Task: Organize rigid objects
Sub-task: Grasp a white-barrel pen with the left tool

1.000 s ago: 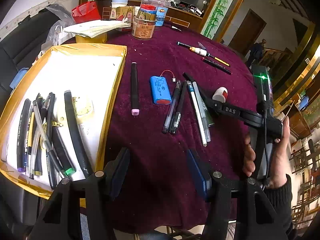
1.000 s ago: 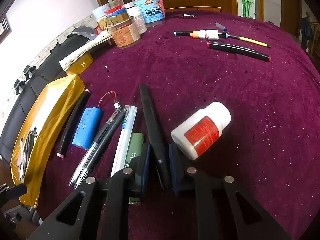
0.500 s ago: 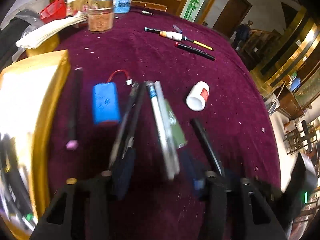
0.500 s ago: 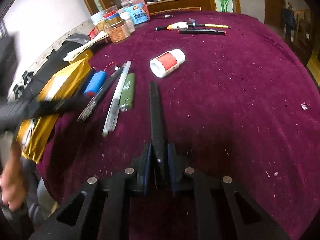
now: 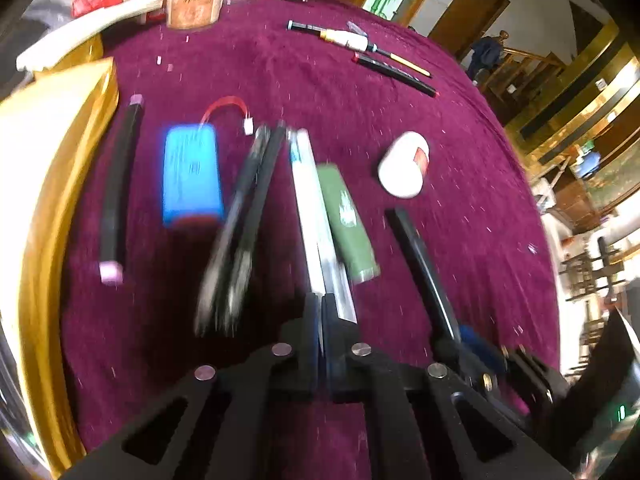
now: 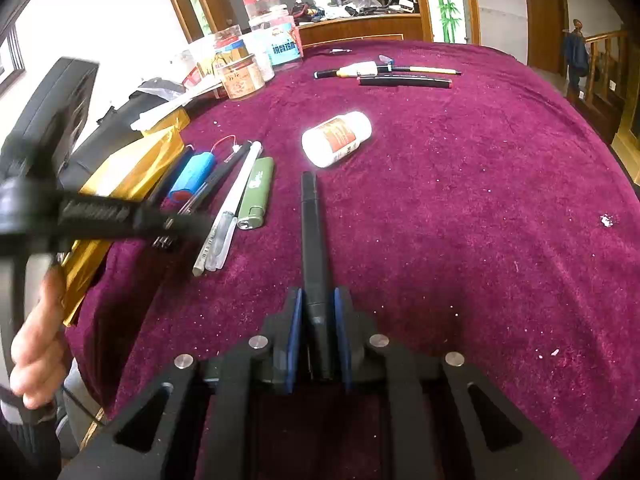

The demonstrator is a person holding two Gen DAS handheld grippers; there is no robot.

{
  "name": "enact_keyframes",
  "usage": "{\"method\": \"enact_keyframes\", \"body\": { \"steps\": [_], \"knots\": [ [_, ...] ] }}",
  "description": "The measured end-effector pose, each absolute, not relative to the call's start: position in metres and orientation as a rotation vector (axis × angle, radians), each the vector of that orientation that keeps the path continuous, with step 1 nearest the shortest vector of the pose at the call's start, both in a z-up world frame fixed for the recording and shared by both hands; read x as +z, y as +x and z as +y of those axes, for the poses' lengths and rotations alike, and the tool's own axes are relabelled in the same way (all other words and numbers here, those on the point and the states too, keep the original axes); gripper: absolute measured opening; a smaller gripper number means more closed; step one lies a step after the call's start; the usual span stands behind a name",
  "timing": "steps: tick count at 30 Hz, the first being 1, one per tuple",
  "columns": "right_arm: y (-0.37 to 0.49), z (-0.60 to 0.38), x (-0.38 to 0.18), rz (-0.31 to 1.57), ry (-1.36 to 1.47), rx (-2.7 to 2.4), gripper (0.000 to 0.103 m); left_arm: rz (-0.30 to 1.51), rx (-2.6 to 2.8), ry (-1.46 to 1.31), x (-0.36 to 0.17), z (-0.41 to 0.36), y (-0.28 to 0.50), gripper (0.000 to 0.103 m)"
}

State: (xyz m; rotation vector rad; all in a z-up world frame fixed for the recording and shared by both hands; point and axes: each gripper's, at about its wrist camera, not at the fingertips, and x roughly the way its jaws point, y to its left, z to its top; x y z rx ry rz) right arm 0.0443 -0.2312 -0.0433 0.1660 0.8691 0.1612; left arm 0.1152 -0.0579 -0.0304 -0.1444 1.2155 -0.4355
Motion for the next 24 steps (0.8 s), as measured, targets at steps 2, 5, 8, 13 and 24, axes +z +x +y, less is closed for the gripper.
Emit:
{"method": "enact_keyframes", "body": {
  "steps": [2,5,8,13,24],
  "knots": [
    [0.044,-0.231,-0.043,0.868,0.163,0.160,0.016,1.209,-0.435,-0.157,-0.032,-0.052,0.108,0.000],
    [0.045,-0.231,-0.043,0.867,0.153,0.154,0.016,1.183,-0.383,-0.114,-0.031,-0.054,0.109,0.001],
    [0.045,-0.231,-0.042,0.867,0.159,0.157,0.016,1.189,-0.382,-0.103,-0.031,-0.058,0.115,0.002],
    [0.046,-0.231,-0.042,0.866,0.161,0.158,0.016,1.198,-0.424,-0.138,-0.030,-0.060,0.117,0.023],
    [0.045,-0.231,-0.043,0.865,0.164,0.161,0.016,1.205,-0.426,-0.132,-0.030,-0.079,0.138,0.016]
  ]
}}
